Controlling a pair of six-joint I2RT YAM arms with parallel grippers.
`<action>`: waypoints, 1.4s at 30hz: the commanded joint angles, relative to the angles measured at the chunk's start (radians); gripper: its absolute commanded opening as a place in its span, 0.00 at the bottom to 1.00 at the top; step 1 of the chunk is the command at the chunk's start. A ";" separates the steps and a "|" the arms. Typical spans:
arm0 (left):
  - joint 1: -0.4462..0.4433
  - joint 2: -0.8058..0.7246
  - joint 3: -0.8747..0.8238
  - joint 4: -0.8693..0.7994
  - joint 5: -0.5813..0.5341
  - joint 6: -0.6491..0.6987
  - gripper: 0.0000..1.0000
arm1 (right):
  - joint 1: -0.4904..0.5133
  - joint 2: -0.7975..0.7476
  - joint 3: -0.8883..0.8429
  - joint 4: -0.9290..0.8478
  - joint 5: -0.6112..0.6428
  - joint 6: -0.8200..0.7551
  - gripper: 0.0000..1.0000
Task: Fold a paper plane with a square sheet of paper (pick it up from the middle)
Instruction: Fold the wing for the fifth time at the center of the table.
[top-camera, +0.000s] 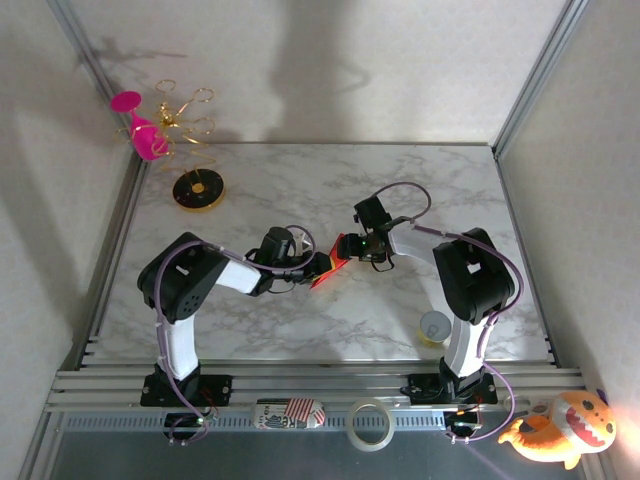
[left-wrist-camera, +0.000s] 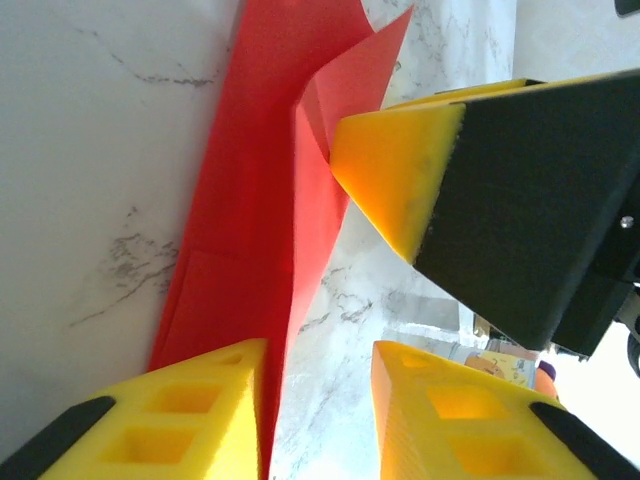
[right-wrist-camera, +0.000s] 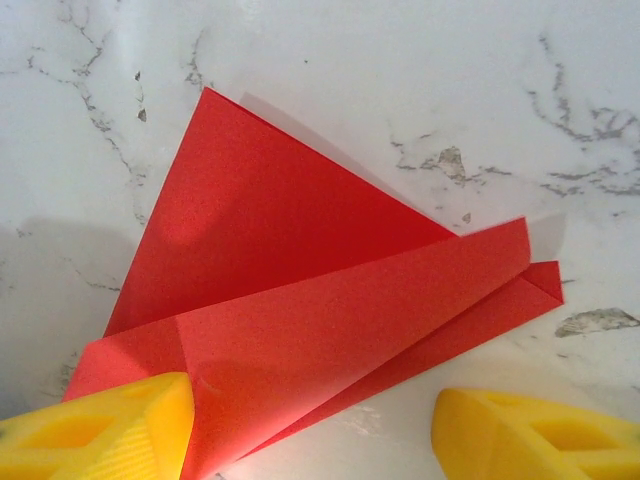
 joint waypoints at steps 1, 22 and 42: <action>0.017 -0.039 -0.003 -0.048 -0.009 0.048 0.33 | 0.022 0.154 -0.049 0.029 -0.009 0.003 0.69; -0.014 -0.153 0.054 -0.375 -0.164 0.404 0.36 | 0.026 0.176 -0.041 0.022 -0.015 0.005 0.69; -0.086 -0.117 0.108 -0.486 -0.234 0.624 0.31 | 0.025 0.189 -0.034 0.020 -0.027 0.007 0.67</action>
